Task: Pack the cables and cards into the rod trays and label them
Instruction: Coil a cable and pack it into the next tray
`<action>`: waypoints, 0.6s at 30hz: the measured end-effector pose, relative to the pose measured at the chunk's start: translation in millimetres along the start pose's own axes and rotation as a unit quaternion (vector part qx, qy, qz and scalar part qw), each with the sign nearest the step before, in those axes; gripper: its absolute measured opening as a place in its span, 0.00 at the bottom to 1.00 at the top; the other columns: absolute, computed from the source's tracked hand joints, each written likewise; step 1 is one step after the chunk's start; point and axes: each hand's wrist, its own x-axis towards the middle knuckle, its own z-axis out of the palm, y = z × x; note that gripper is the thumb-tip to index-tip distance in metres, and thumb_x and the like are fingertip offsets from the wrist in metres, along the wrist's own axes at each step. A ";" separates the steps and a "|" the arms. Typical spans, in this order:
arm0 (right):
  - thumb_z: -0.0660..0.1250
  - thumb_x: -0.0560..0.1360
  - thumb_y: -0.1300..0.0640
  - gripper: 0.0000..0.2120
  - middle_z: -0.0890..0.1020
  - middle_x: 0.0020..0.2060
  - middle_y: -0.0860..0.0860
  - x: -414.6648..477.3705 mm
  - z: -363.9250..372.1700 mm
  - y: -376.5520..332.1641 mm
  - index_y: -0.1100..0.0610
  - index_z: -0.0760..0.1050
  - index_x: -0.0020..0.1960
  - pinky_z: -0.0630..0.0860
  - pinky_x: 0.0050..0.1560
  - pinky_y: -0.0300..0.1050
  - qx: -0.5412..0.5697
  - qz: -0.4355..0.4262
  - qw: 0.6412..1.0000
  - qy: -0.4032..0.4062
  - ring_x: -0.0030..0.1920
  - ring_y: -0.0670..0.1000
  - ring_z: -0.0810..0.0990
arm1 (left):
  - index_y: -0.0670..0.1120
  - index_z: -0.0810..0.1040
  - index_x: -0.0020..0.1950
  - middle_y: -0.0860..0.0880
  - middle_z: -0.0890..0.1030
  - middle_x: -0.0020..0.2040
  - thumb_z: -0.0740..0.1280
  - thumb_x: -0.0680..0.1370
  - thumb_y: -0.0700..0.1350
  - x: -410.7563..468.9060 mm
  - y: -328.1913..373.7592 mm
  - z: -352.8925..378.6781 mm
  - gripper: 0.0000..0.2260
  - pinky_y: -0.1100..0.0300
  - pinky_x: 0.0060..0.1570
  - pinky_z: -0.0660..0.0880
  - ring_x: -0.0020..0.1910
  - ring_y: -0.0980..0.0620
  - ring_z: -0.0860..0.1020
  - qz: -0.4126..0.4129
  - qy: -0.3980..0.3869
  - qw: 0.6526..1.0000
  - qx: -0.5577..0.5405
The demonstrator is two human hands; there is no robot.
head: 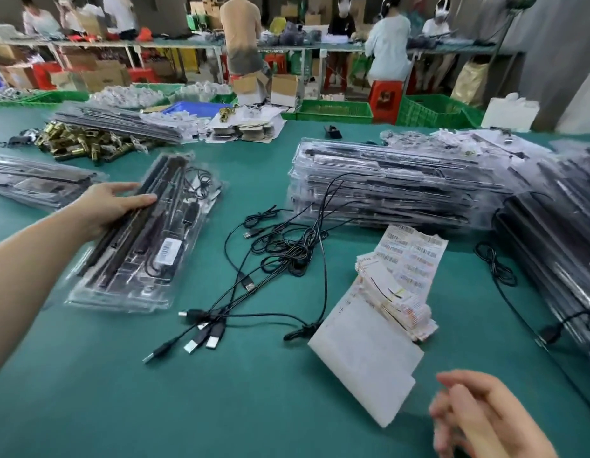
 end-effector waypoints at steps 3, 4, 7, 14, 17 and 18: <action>0.59 0.78 0.78 0.12 0.76 0.25 0.66 1.1 6.2 -0.6 0.69 0.77 0.41 0.63 0.21 0.35 0.001 -0.005 1.000 0.014 0.18 0.50 0.69 | 0.45 0.71 0.76 0.37 0.79 0.64 0.75 0.76 0.50 16.6 -4.6 -2.7 0.30 0.54 0.52 0.80 0.42 0.45 0.84 0.021 0.017 0.996 0.084; 0.58 0.78 0.78 0.12 0.76 0.25 0.66 2.0 8.0 -0.6 0.69 0.77 0.41 0.63 0.21 0.34 0.000 -0.001 1.000 0.014 0.18 0.50 0.68 | 0.45 0.72 0.75 0.39 0.76 0.70 0.75 0.76 0.53 17.9 -6.3 -3.9 0.30 0.52 0.62 0.75 0.54 0.42 0.82 0.031 0.013 0.991 0.132; 0.57 0.78 0.79 0.14 0.75 0.25 0.67 3.9 8.9 0.8 0.70 0.76 0.40 0.63 0.20 0.35 -0.002 0.004 1.000 0.013 0.18 0.53 0.67 | 0.46 0.72 0.77 0.43 0.68 0.78 0.72 0.78 0.55 17.9 -12.6 -2.0 0.29 0.47 0.77 0.59 0.76 0.40 0.67 0.033 -0.018 0.980 0.196; 0.60 0.78 0.73 0.13 0.77 0.28 0.66 4.9 1.7 8.8 0.65 0.80 0.40 0.55 0.20 0.49 -0.004 -0.018 1.000 -0.007 0.19 0.65 0.65 | 0.42 0.71 0.77 0.40 0.71 0.75 0.68 0.82 0.52 24.3 -27.1 9.7 0.26 0.51 0.73 0.61 0.73 0.40 0.70 0.054 0.002 0.976 0.211; 0.61 0.78 0.70 0.15 0.79 0.30 0.65 6.6 -0.3 11.0 0.58 0.83 0.43 0.63 0.21 0.41 -0.005 -0.022 0.999 -0.036 0.21 0.55 0.71 | 0.42 0.73 0.75 0.39 0.74 0.73 0.68 0.81 0.55 25.4 -30.3 11.1 0.26 0.47 0.74 0.64 0.71 0.38 0.72 0.059 0.030 0.968 0.242; 0.62 0.78 0.70 0.15 0.79 0.31 0.64 6.8 -0.6 11.6 0.56 0.83 0.43 0.64 0.22 0.39 -0.001 -0.022 0.999 -0.040 0.22 0.53 0.71 | 0.42 0.73 0.75 0.38 0.75 0.72 0.67 0.82 0.56 25.3 -29.8 11.7 0.26 0.45 0.74 0.66 0.71 0.36 0.73 0.065 0.049 0.958 0.276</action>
